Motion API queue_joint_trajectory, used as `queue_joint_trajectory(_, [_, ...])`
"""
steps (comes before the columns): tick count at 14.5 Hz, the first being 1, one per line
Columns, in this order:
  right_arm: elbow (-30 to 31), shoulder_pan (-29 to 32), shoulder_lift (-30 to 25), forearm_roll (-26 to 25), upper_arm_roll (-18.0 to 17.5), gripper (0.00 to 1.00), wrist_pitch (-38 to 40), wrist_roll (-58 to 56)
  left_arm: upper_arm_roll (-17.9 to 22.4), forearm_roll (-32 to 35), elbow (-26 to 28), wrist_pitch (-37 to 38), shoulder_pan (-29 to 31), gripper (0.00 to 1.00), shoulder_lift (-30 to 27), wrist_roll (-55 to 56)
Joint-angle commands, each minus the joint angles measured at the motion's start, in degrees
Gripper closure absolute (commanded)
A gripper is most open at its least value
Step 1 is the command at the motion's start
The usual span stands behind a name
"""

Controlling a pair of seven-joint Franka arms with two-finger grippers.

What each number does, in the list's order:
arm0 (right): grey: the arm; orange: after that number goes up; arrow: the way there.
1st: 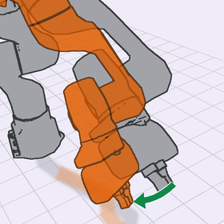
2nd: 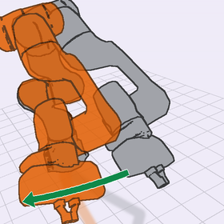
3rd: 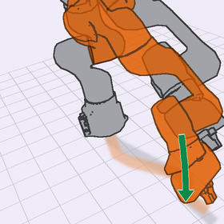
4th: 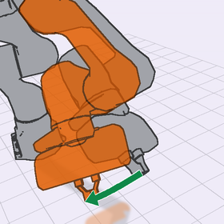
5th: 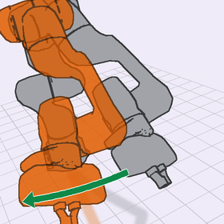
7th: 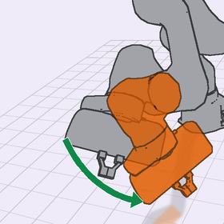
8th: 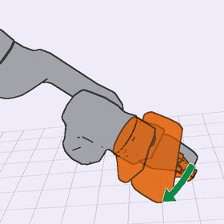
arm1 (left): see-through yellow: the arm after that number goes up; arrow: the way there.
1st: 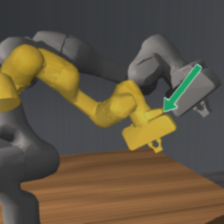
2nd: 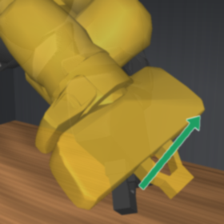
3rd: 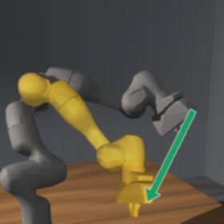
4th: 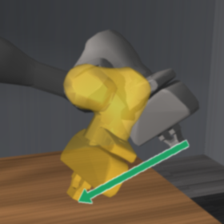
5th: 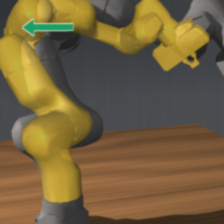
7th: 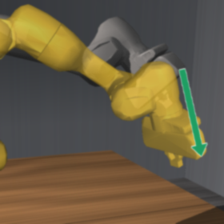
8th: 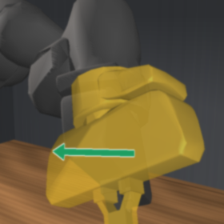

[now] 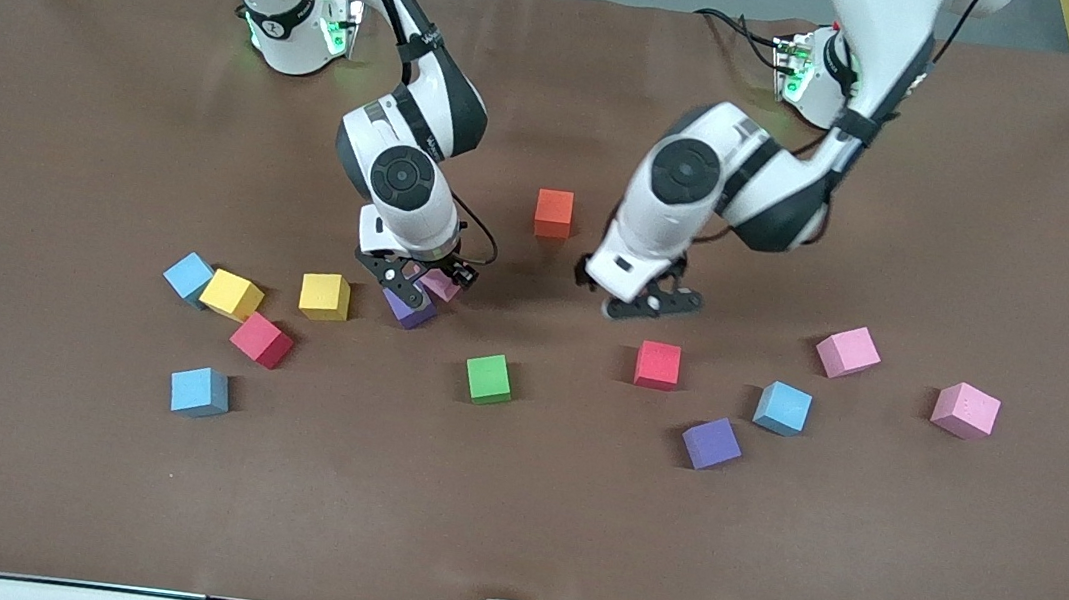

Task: Arrange 11 blocks into digit 3
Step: 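Grasp the red cube with the left gripper while the right gripper carries the pink cube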

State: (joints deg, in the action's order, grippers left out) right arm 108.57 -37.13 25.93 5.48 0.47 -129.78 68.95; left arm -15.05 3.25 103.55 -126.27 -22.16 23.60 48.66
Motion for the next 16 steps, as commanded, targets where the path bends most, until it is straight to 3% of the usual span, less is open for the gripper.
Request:
queue_joint_trajectory(1, [-1.08,0.48,-0.88,-0.03,-0.39,0.6,2.59,-0.48,-0.5,4.81,-2.91,0.24,3.6,0.0,2.06,-2.95])
queue_joint_trajectory(6, [-4.6,0.57,-0.61,-0.2,-0.39,0.65,8.93,-0.39,-0.24,9.05,-8.1,-0.02,5.55,0.0,8.39,-8.13])
queue_joint_trajectory(9, [-5.12,-0.49,-0.53,-0.21,-0.39,0.71,9.2,0.31,-0.24,10.19,-8.19,-4.66,6.43,0.0,11.72,-10.69])
queue_joint_trajectory(16, [-4.51,-3.12,-0.44,-0.12,-0.47,0.7,9.9,7.41,-0.33,10.02,-7.84,-8.02,6.34,0.01,15.34,-11.22])
